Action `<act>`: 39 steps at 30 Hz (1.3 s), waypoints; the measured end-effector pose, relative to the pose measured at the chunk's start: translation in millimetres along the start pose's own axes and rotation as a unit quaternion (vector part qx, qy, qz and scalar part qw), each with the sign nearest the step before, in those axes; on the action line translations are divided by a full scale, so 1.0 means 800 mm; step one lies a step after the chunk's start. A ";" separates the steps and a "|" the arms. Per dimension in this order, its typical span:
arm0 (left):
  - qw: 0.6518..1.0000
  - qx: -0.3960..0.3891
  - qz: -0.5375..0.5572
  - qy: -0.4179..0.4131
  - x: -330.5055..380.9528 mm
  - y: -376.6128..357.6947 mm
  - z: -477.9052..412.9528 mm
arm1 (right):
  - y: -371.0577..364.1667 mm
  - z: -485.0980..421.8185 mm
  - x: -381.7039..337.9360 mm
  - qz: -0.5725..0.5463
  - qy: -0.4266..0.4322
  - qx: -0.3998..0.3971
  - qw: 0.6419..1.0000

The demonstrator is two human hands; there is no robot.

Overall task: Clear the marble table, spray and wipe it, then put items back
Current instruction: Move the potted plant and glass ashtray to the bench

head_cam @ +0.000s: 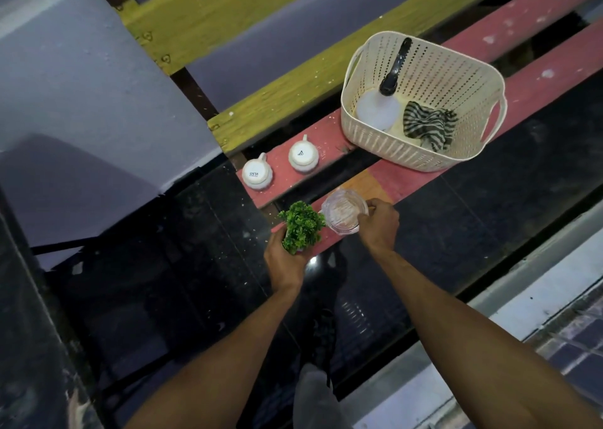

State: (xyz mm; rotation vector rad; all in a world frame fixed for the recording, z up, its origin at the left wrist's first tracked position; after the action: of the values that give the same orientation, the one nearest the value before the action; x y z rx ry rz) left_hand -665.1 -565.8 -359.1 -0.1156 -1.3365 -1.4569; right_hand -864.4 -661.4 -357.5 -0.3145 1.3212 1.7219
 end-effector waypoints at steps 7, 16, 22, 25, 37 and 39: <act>0.999 0.019 -0.027 -0.009 -0.015 0.001 0.009 | -0.001 0.003 0.006 -0.006 0.015 0.009 1.000; 1.000 0.017 0.009 -0.023 -0.038 0.000 0.013 | -0.007 0.011 0.010 -0.011 0.044 0.009 0.999; 0.999 -0.035 0.007 -0.019 -0.043 0.004 0.007 | -0.006 0.021 0.012 -0.027 0.028 -0.018 0.999; 0.998 -0.070 0.004 0.005 -0.045 0.012 0.011 | -0.003 0.036 0.006 -0.017 0.018 -0.034 0.999; 0.976 -0.210 0.003 -0.060 0.002 0.129 0.047 | 0.082 0.166 -0.067 -0.004 0.047 0.022 0.999; 0.969 -0.226 0.007 -0.096 0.034 0.156 0.048 | 0.102 0.186 -0.083 -0.017 0.048 0.040 0.998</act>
State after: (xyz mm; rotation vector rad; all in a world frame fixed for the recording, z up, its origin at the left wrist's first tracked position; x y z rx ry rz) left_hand -606.4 -523.9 -247.0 -0.5741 -1.1282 -1.7508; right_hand -844.9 -566.5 -203.1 -0.3748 1.4427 1.6374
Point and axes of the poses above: each hand's wrist, its own z-axis away from the middle knuckle, its own y-axis out of the back of the hand, x = y × z, the point moved 5 cm from there along -z, towards the middle knuckle, and after that the axes turned 7 degrees about -z, right-handed, at the moved point
